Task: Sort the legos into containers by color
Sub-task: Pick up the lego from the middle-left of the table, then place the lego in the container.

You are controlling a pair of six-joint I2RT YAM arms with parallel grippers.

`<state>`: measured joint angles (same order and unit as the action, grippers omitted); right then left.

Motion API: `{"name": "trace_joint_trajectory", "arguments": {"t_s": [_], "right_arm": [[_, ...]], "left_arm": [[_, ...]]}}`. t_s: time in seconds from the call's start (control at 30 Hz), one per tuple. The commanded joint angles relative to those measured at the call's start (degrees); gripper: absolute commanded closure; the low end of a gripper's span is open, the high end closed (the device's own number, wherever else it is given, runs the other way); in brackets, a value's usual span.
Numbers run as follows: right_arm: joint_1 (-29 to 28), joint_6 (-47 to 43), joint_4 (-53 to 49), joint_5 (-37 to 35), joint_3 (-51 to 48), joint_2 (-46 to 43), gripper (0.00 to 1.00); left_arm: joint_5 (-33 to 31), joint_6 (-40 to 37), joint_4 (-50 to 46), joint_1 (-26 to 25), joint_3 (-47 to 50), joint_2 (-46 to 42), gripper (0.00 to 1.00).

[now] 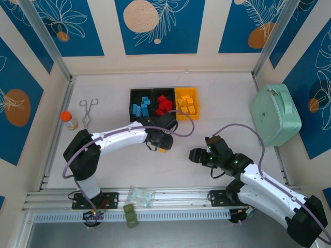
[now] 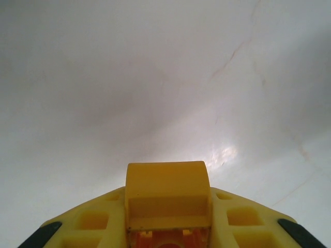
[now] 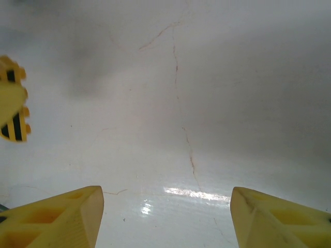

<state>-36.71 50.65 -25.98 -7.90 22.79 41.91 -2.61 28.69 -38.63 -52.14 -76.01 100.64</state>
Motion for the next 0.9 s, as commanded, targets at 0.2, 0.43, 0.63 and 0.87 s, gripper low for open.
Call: {"name": "trace_joint_trajectory", "arguments": {"t_s": [0.2,0.43,0.63,0.87], "right_arm": [[6.1,-3.8,0.2,0.9,3.8,0.0,0.34],[11.9,-6.7,0.6,3.1,7.5,3.3,0.34],[13.5,-6.4,1.5,4.1,8.2,4.6,0.34],[13.6,-5.4,0.9,4.0,6.7,3.1,0.34]], "left_arm": [[2.9,-5.3,-3.4,3.8,-16.0,9.1,0.77],[2.5,-6.8,-7.0,5.5,-31.0,17.9,0.77],[0.9,-8.5,-11.3,7.2,-47.0,27.5,0.77],[-1.3,-10.1,-12.3,9.1,-61.5,37.7,0.76]]}}
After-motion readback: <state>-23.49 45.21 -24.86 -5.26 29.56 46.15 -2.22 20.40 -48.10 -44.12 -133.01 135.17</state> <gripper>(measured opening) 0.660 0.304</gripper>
